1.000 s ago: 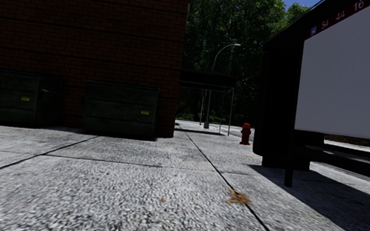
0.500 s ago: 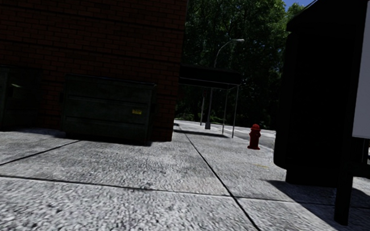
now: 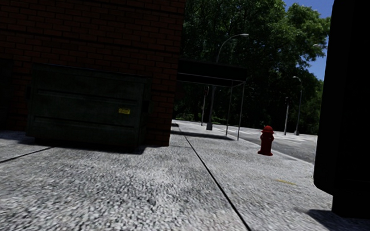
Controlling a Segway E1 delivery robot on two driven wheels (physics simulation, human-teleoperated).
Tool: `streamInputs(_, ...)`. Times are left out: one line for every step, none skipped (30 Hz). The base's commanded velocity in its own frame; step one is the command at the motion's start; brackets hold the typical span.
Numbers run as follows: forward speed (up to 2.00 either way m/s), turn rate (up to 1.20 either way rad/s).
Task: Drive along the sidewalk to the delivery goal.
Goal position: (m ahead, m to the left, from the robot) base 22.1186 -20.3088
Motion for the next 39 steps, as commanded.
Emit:
streamInputs(2.00,0.00)
streamInputs(2.00,0.00)
streamInputs(2.00,0.00)
streamInputs(2.00,0.00)
streamInputs(2.00,0.00)
streamInputs(2.00,0.00)
streamInputs(2.00,0.00)
streamInputs(2.00,0.00)
streamInputs(2.00,0.00)
streamInputs(2.00,0.00)
streamInputs(2.00,0.00)
streamInputs(2.00,0.00)
streamInputs(2.00,0.00)
streamInputs(2.00,0.00)
streamInputs(2.00,0.00)
streamInputs(2.00,0.00)
streamInputs(2.00,0.00)
streamInputs(2.00,0.00)
streamInputs(2.00,0.00)
streamInputs(2.00,0.00)
streamInputs(2.00,0.00)
streamInputs(2.00,0.00)
streamInputs(2.00,0.00)
streamInputs(2.00,0.00)
streamInputs(2.00,0.00)
streamInputs(2.00,0.00)
streamInputs(2.00,0.00)
streamInputs(2.00,0.00)
streamInputs(2.00,0.00)
streamInputs(2.00,0.00)
streamInputs(2.00,0.00)
streamInputs(2.00,0.00)
streamInputs(2.00,0.00)
streamInputs(2.00,0.00)
streamInputs(2.00,0.00)
streamInputs(2.00,0.00)
streamInputs(2.00,0.00)
streamInputs(2.00,0.00)
streamInputs(2.00,-0.04)
